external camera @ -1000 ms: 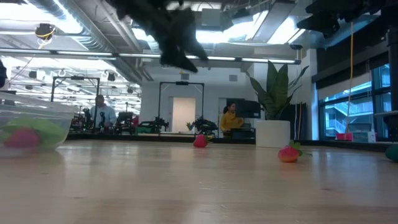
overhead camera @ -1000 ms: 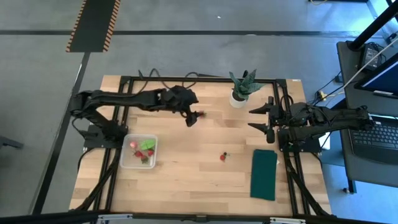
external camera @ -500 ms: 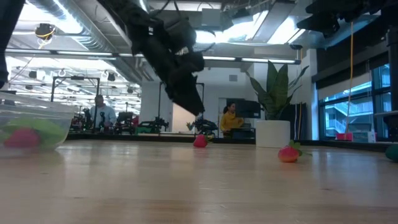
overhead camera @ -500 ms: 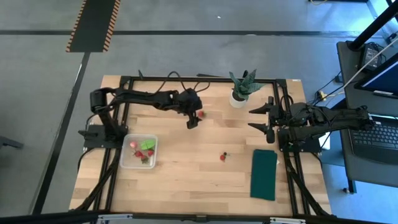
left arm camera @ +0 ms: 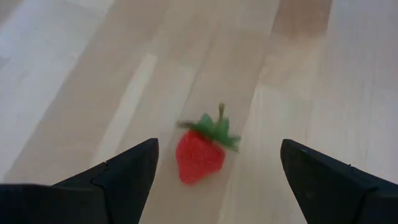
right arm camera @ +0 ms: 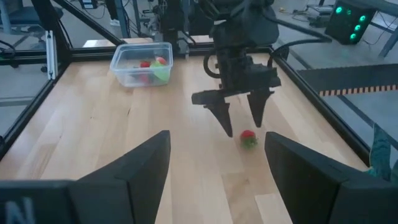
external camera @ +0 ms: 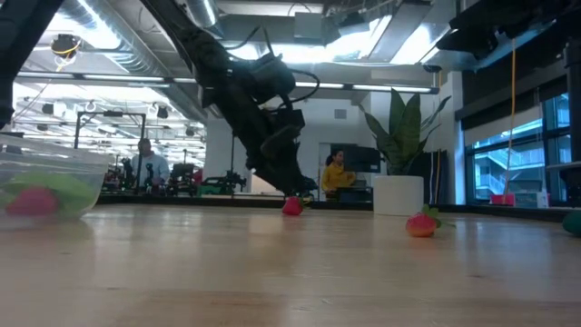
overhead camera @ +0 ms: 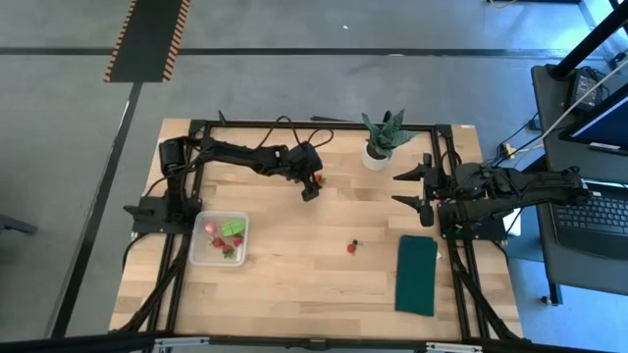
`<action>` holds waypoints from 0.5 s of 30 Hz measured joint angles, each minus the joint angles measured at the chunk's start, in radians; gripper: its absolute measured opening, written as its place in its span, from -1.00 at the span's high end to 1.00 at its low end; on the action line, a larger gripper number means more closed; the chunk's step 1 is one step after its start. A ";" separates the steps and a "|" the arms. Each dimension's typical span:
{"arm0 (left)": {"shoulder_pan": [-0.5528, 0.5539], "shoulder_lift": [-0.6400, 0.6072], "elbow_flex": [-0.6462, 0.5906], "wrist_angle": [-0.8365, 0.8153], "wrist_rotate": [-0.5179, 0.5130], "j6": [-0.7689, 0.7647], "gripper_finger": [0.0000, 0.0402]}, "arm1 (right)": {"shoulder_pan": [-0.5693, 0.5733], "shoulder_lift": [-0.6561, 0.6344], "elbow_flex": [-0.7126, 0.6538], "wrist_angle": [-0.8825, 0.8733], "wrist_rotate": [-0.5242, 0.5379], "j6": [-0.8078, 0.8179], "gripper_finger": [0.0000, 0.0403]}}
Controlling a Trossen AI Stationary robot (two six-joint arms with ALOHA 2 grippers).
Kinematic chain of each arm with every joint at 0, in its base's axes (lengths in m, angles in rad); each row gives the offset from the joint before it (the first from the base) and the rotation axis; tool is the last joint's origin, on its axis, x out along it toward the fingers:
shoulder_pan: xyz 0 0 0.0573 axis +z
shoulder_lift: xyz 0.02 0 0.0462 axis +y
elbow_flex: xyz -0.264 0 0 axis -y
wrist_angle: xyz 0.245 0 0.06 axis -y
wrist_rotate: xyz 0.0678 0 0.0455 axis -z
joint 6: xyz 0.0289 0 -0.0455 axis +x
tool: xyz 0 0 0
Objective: Pick and placing Produce into tupperware
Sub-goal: Put the red strawberry into the transparent bin
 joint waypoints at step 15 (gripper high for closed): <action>0.003 0.063 0.001 0.048 -0.064 -0.056 -0.64 | 0.000 0.000 0.000 0.001 0.000 -0.022 -0.31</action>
